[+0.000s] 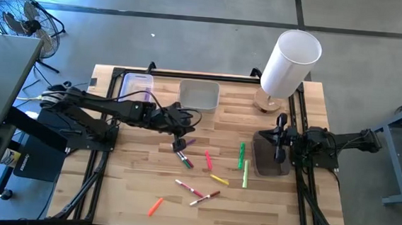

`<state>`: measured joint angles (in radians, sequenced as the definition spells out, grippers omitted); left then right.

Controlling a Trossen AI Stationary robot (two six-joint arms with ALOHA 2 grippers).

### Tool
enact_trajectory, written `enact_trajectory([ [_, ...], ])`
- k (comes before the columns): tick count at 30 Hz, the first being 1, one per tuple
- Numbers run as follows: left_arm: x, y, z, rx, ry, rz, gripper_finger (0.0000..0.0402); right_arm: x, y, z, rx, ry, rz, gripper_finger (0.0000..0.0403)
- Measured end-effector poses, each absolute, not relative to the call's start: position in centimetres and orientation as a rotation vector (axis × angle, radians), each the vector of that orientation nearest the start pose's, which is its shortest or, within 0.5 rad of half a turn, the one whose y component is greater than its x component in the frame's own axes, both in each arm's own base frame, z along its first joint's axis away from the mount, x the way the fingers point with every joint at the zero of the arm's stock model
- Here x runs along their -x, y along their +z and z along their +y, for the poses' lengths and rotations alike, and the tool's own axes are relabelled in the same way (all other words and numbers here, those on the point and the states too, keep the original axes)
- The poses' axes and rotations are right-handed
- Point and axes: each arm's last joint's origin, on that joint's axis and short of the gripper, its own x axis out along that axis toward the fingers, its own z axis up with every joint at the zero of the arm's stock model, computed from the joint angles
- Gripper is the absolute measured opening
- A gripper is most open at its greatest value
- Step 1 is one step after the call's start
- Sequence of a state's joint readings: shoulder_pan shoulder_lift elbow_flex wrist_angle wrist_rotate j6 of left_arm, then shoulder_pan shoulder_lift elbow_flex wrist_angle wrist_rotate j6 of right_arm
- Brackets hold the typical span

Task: Pick & Place Markers
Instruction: Put the yellow pen into the gray bin

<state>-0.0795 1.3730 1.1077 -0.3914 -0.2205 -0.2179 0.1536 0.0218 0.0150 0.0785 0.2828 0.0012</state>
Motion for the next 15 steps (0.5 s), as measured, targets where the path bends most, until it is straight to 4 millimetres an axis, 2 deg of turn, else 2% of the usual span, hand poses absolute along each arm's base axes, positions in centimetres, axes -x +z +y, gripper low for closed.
enact_trajectory([
  [4, -28.6, 28.5, -1.9, 0.122, 0.212, 0.630, 0.0000, -9.5, 19.6, 0.7, -0.027, -0.157, -0.103, 0.0000],
  [8, -27.0, 26.9, -3.0, 0.118, 0.184, 0.567, 0.0000, -10.2, 21.8, 1.0, -0.021, -0.166, -0.064, 0.0000],
  [12, -24.3, 25.7, -4.4, 0.130, 0.152, 0.502, 0.0000, -12.3, 24.2, 1.8, -0.018, -0.170, 0.027, 0.0000],
  [15, -22.2, 25.0, -5.4, 0.125, 0.139, 0.475, 0.0000, -14.9, 26.1, 2.6, -0.012, -0.189, 0.125, 0.0000],
])
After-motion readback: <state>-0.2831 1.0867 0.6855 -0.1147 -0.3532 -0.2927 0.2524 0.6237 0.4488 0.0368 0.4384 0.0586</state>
